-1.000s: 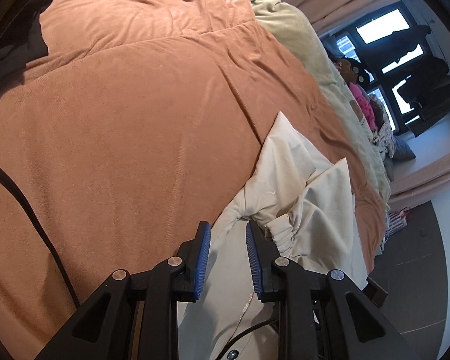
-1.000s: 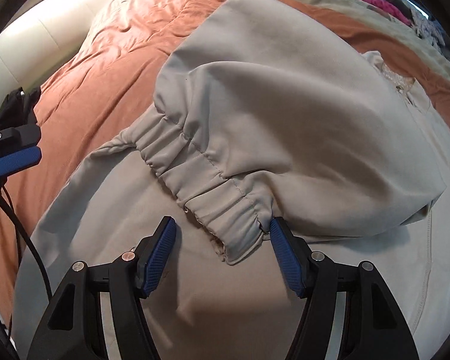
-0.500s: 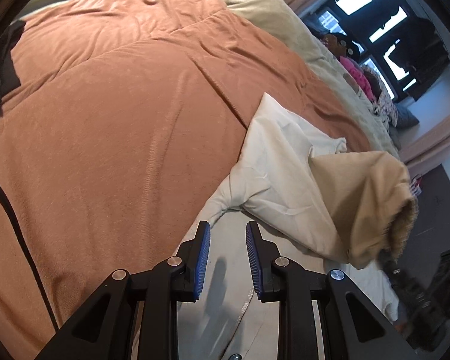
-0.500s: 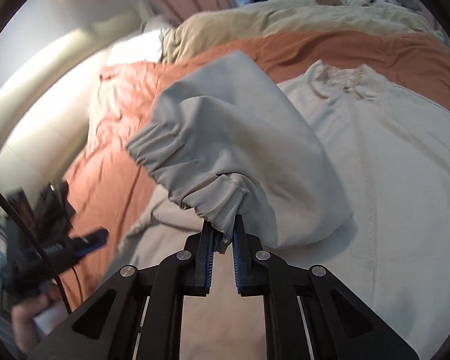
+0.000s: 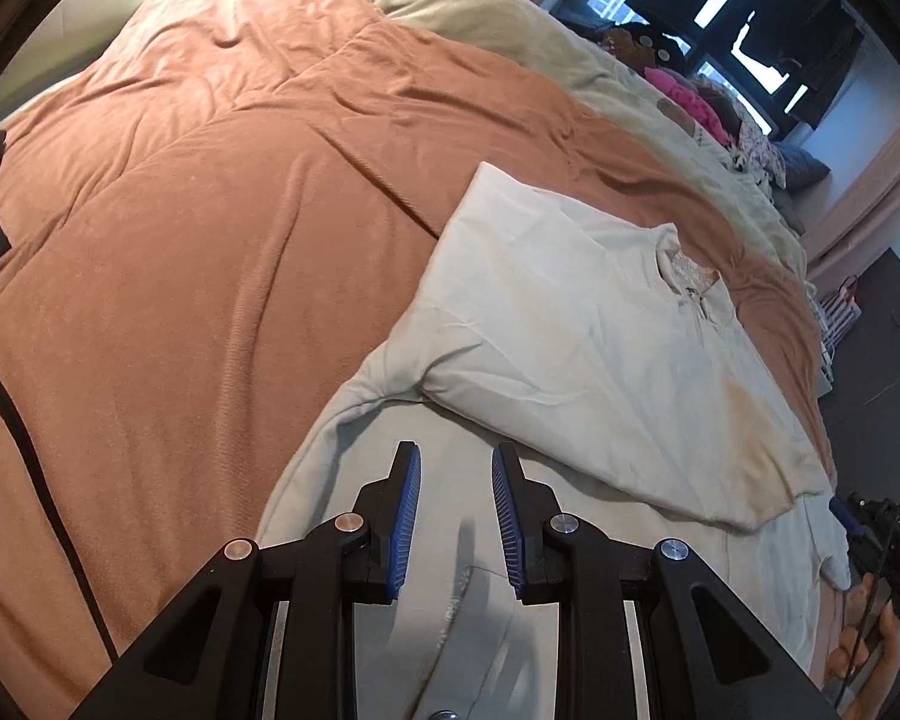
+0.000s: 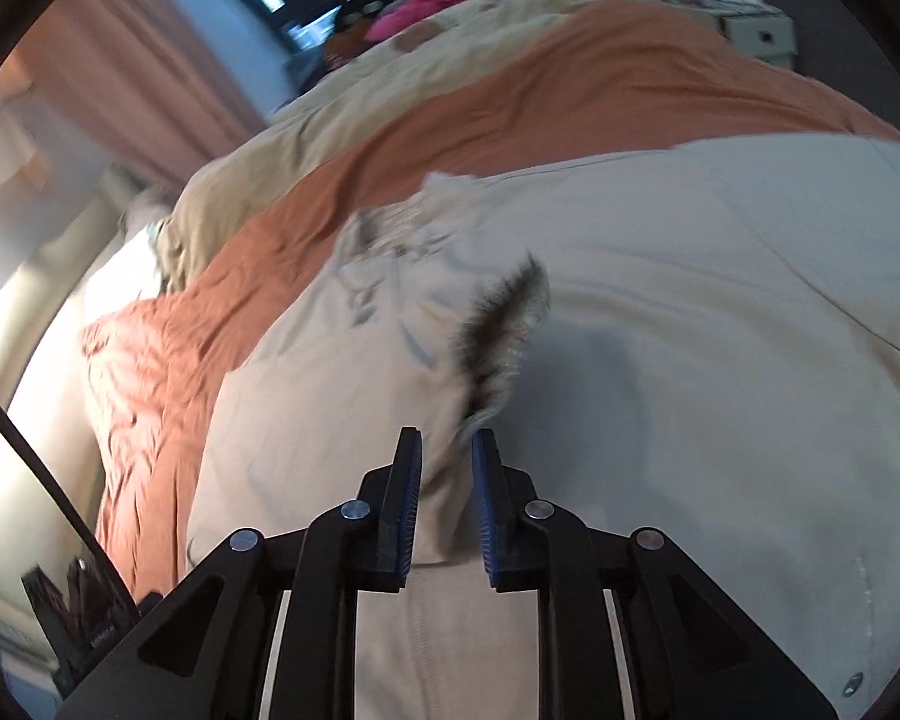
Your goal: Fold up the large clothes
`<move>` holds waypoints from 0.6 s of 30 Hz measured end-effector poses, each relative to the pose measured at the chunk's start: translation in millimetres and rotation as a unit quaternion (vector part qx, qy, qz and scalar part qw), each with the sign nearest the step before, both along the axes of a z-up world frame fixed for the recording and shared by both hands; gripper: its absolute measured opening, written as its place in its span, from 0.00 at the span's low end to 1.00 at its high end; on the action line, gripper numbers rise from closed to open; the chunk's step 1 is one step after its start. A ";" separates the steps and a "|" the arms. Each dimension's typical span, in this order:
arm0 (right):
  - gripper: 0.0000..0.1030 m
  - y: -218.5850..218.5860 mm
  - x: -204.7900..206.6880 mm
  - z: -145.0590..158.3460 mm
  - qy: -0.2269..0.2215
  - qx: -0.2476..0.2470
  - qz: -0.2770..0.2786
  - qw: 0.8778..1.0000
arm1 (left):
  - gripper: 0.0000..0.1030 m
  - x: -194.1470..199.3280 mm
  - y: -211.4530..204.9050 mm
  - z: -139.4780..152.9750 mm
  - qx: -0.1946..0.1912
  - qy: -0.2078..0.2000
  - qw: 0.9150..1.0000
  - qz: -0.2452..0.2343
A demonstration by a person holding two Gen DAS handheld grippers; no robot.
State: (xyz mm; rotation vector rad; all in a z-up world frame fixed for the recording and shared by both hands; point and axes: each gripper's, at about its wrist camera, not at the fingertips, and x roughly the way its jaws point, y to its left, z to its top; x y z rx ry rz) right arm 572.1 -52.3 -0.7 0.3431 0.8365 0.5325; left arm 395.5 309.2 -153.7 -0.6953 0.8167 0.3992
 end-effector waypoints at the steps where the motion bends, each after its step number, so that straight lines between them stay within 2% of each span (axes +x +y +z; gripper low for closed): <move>1: 0.36 -11.3 1.1 -1.6 0.006 0.010 -0.014 1.000 | 0.26 0.2 -0.9 0.4 -0.002 -0.002 1.000 0.001; 2: 0.59 -20.4 -0.3 -1.4 0.009 0.024 -0.024 0.999 | 0.26 0.4 -2.2 1.0 -0.003 -0.004 1.000 0.002; 3: 0.69 -27.2 -0.4 -2.7 0.013 0.039 -0.033 0.999 | 0.26 0.5 -4.7 2.3 -0.003 -0.006 1.000 0.003; 7: 0.69 -28.3 -1.5 -19.7 0.060 0.083 -0.028 0.994 | 0.26 5.1 -15.5 3.9 0.007 -0.007 1.000 0.002; 10: 0.69 -17.6 8.5 -39.3 0.099 0.079 -0.003 0.992 | 0.26 12.1 -22.4 -0.7 0.008 0.002 1.000 -0.005; 11: 0.67 -10.9 10.8 -45.6 0.108 0.079 0.005 0.991 | 0.26 14.3 -25.0 -1.9 0.008 0.004 1.000 -0.007; 12: 0.56 -7.0 13.9 -49.8 0.114 0.080 0.013 0.990 | 0.26 15.9 -26.4 -2.6 0.009 0.006 1.000 -0.008; 14: 0.42 3.5 22.3 -59.3 0.123 0.073 0.027 0.989 | 0.26 21.3 -28.1 -4.9 0.011 0.009 1.000 -0.012; 18: 0.23 24.8 42.9 -78.1 0.134 0.060 0.034 0.989 | 0.26 29.4 -33.1 -10.5 0.020 0.021 0.999 -0.021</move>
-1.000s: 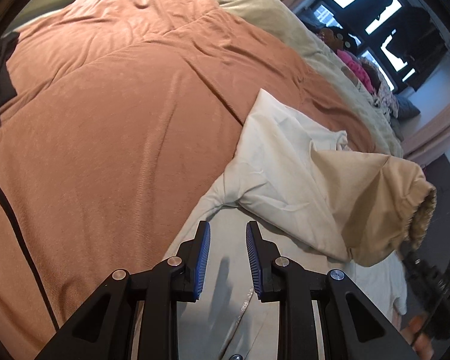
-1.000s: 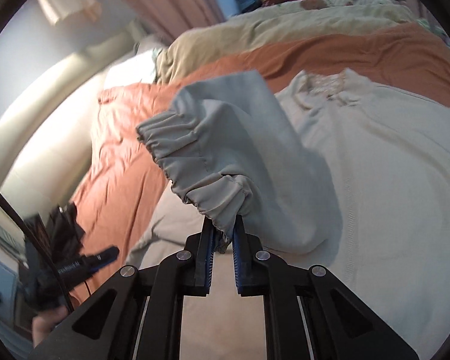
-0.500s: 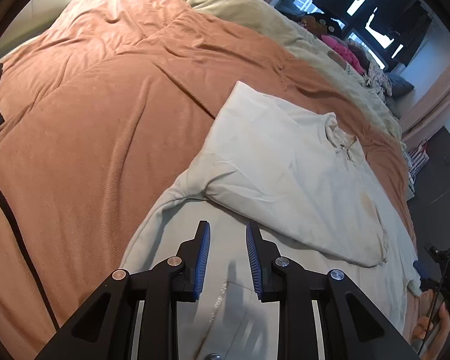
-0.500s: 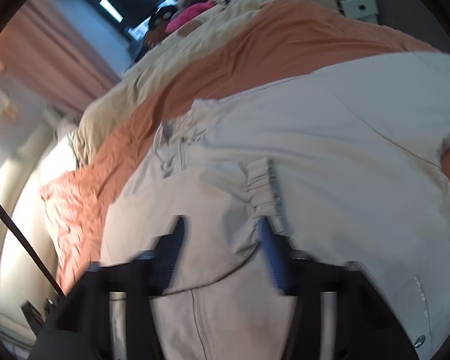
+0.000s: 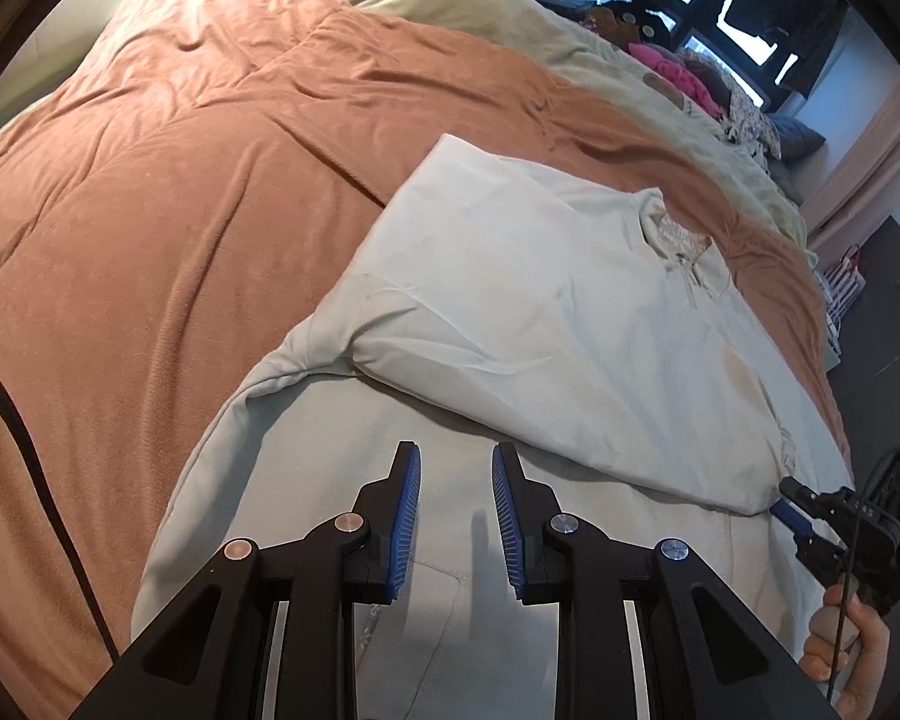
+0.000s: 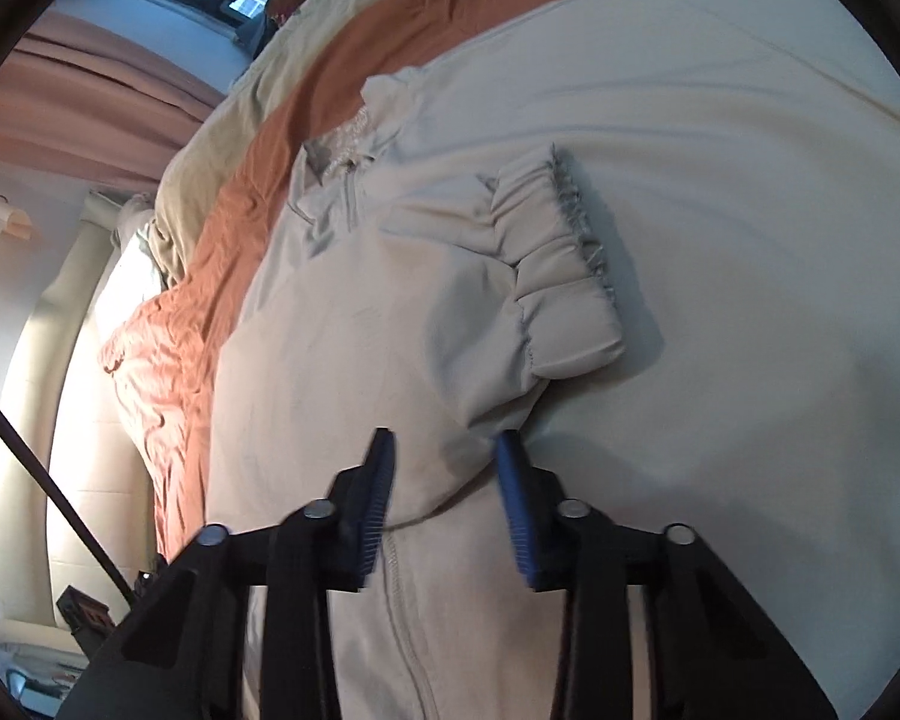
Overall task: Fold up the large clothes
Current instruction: 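Move the right tool to the other sleeve and close on its edge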
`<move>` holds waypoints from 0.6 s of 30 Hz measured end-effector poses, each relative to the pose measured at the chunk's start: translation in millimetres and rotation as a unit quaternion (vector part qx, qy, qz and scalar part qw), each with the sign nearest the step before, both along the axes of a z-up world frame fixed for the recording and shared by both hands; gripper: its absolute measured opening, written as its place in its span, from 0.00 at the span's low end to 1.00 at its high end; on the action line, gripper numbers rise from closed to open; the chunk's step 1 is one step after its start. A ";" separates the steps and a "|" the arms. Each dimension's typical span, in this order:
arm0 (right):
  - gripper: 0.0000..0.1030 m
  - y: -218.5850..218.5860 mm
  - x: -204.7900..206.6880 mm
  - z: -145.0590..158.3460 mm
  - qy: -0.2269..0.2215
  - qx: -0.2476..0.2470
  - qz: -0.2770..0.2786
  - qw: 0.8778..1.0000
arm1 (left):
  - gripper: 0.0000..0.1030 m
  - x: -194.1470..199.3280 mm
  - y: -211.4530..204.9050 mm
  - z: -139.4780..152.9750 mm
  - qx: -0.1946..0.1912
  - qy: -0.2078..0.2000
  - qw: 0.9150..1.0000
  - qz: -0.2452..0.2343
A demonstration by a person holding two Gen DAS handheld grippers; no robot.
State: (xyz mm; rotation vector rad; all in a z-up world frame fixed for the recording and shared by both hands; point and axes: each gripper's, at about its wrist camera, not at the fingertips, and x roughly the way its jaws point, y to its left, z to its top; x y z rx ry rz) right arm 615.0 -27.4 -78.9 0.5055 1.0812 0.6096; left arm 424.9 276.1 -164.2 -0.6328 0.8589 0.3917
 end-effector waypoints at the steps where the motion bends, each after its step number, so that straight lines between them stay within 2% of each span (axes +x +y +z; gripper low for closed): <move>1: 0.23 -14.9 6.5 -3.5 0.001 -0.006 -0.007 1.000 | 0.26 1.2 -0.1 -1.3 0.001 0.003 1.000 -0.001; 4: 0.23 -14.7 18.3 -5.8 0.005 -0.010 -0.029 1.000 | 0.26 1.8 -1.0 -3.1 0.001 0.004 1.000 0.000; 8: 0.23 -25.3 10.7 -0.5 0.003 -0.002 -0.047 0.999 | 0.26 2.0 -3.1 -1.7 0.002 0.001 1.000 0.001; 13: 0.26 -64.7 -2.2 13.1 0.003 0.039 -0.064 0.997 | 0.26 3.0 -14.8 3.2 0.008 -0.005 1.000 -0.011; 14: 0.34 -73.9 -6.6 14.7 -0.002 0.042 -0.071 0.997 | 0.26 3.2 -18.1 4.8 0.011 -0.007 1.000 -0.015; 17: 0.65 -104.6 -16.4 25.8 -0.024 0.045 -0.099 0.994 | 0.26 4.9 -27.6 8.6 0.016 -0.011 0.999 -0.026; 18: 0.66 -113.8 -17.7 28.8 -0.030 0.046 -0.107 0.993 | 0.26 5.6 -31.3 9.3 0.016 -0.013 0.999 -0.030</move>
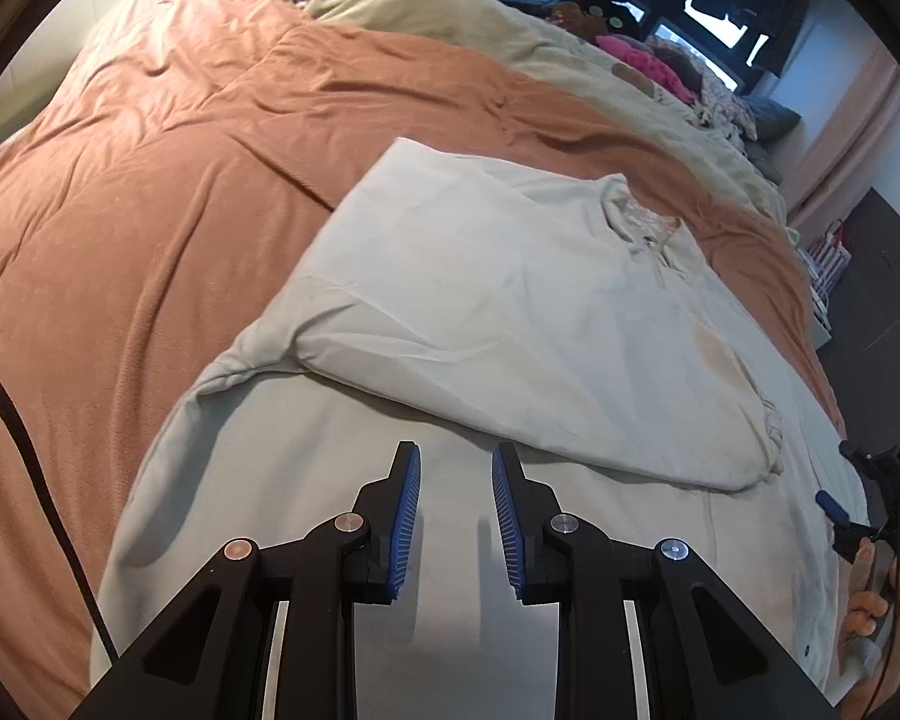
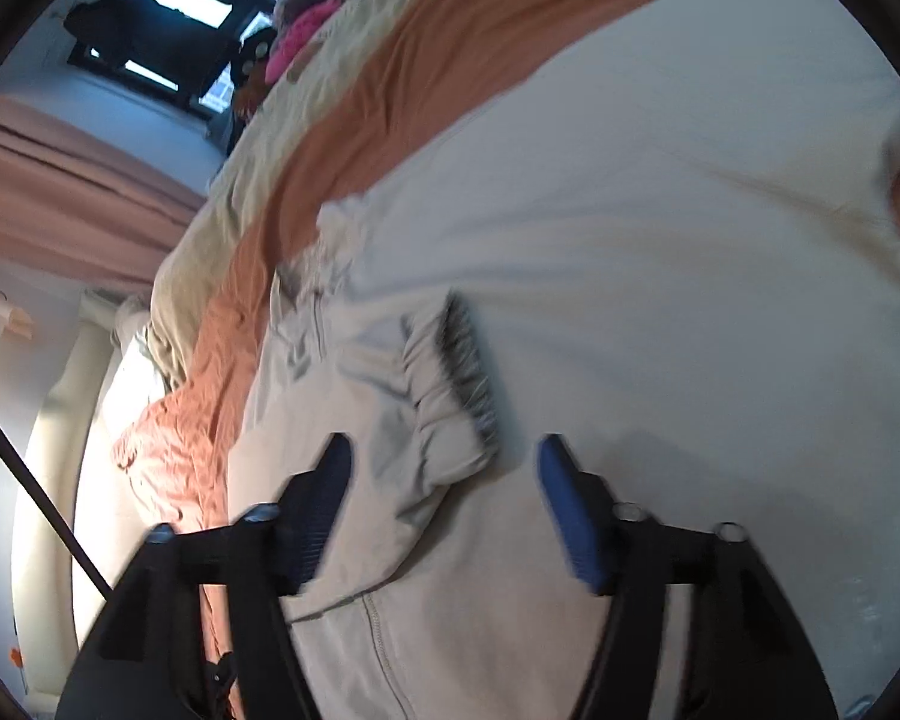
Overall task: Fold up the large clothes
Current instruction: 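Move the right tool to the other sleeve and close on its edge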
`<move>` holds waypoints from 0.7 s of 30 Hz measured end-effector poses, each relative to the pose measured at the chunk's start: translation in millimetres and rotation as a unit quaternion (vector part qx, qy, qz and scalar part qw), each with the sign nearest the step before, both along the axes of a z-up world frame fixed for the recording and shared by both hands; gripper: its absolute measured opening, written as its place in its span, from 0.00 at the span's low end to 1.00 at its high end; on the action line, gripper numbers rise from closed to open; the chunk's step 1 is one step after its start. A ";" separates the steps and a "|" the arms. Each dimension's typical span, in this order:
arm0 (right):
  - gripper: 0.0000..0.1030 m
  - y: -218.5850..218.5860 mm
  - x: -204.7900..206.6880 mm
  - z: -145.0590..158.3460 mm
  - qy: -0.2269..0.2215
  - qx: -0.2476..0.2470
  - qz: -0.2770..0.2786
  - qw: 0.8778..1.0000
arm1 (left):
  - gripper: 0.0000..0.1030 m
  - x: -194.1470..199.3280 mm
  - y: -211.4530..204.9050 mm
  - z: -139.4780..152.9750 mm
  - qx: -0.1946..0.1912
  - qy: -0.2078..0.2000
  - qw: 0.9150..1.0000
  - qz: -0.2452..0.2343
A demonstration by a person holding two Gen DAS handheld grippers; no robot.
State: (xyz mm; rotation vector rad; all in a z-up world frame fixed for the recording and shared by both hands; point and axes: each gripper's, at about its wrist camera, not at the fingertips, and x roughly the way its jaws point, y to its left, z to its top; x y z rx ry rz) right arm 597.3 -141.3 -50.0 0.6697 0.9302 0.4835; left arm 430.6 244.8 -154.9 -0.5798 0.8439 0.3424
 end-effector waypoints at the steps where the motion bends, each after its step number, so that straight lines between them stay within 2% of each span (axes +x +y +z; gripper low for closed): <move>1: 0.66 -11.6 -1.4 3.3 -0.007 -0.002 -0.008 1.000 | 0.26 0.8 -4.0 0.6 0.001 -0.001 1.000 -0.005; 7: 0.66 -92.9 -6.4 7.7 -0.022 0.009 -0.084 0.996 | 0.26 8.1 -24.6 4.0 0.010 -0.001 1.000 -0.028; 13: 0.66 -184.0 -10.4 -3.5 -0.030 0.031 -0.189 0.981 | 0.26 10.8 -42.9 2.5 0.015 -0.002 0.999 -0.037; 15: 0.65 -205.2 -6.0 -12.5 -0.026 0.041 -0.209 0.977 | 0.26 12.6 -47.1 1.9 0.018 -0.001 0.999 -0.039; 21: 0.50 -231.0 11.9 -38.5 -0.006 0.074 -0.233 0.970 | 0.26 16.3 -56.5 -0.5 -0.002 -0.008 0.999 -0.039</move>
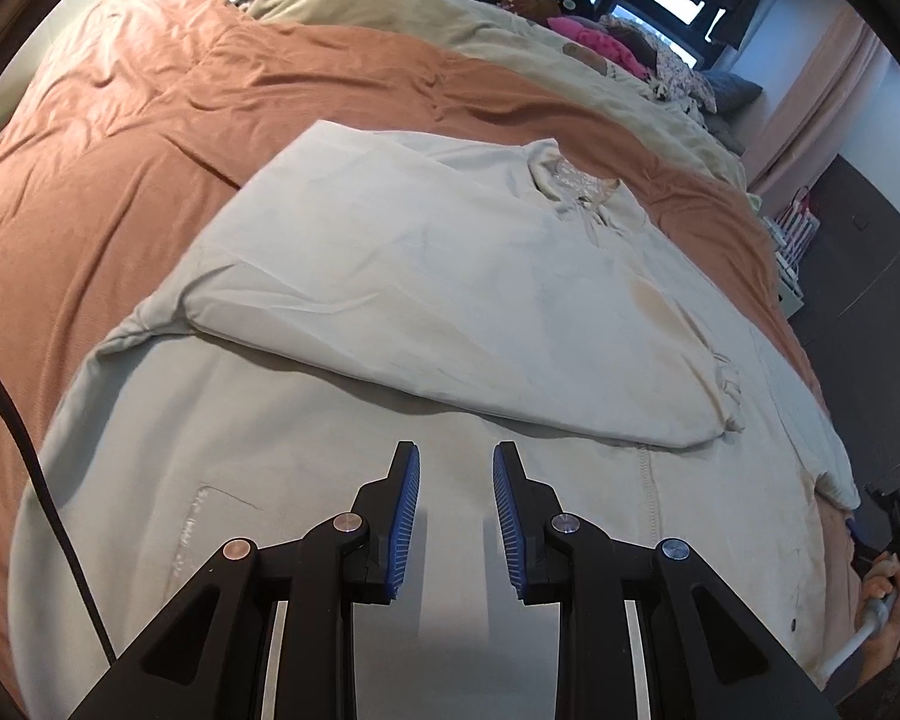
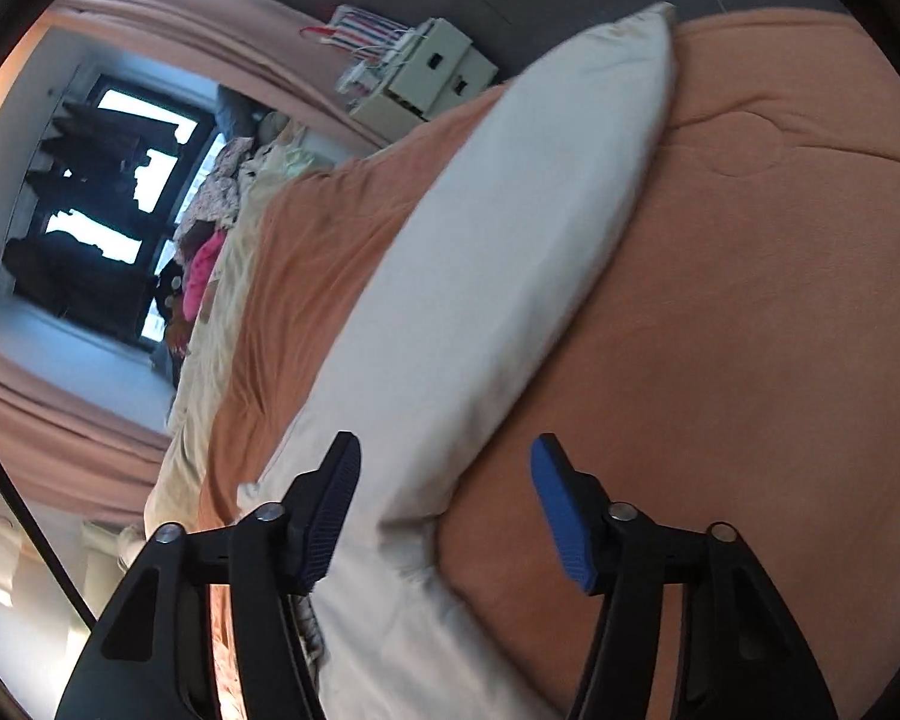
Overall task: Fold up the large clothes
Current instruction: 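Move the right tool to the other sleeve and close on its edge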
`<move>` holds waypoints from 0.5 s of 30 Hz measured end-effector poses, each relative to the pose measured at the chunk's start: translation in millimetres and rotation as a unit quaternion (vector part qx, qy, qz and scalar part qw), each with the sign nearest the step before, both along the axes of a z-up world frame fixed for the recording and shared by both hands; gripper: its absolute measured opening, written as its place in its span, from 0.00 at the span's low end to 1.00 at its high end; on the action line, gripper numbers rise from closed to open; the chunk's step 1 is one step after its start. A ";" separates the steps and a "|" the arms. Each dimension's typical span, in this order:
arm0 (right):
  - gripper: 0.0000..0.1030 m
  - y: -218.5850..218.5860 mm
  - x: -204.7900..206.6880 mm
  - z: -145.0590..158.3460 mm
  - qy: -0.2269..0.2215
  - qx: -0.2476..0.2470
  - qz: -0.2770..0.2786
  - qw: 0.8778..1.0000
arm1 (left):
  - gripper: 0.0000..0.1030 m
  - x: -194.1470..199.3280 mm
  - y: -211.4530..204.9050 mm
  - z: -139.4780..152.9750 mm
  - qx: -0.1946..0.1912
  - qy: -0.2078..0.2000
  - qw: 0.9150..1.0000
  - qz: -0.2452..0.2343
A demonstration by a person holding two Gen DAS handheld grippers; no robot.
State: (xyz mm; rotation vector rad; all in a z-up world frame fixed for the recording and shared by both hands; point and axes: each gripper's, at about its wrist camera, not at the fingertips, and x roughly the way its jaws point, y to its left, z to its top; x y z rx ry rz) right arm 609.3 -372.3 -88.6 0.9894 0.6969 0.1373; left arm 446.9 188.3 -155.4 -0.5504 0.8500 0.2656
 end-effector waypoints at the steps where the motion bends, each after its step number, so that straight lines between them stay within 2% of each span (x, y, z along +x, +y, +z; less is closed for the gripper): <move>1: 0.48 -4.6 4.1 -5.2 0.001 0.005 0.000 1.000 | 0.26 1.3 -3.5 0.2 0.007 0.001 1.000 -0.001; 3: 0.44 -2.2 11.7 -9.7 0.007 0.006 -0.003 1.000 | 0.26 4.2 -10.2 -0.2 0.014 0.003 1.000 -0.009; 9: 0.39 -13.1 31.1 -19.9 0.017 0.007 -0.019 1.000 | 0.26 10.0 -19.1 -4.6 0.030 0.011 0.999 -0.022; 12: 0.33 -14.1 29.5 -22.4 0.028 0.004 -0.021 0.999 | 0.26 14.2 -19.8 -8.2 0.033 0.017 0.999 -0.021; 15: 0.31 -15.0 26.1 -19.5 0.022 -0.005 -0.020 1.000 | 0.26 17.5 -22.5 -10.5 0.042 0.023 0.999 -0.024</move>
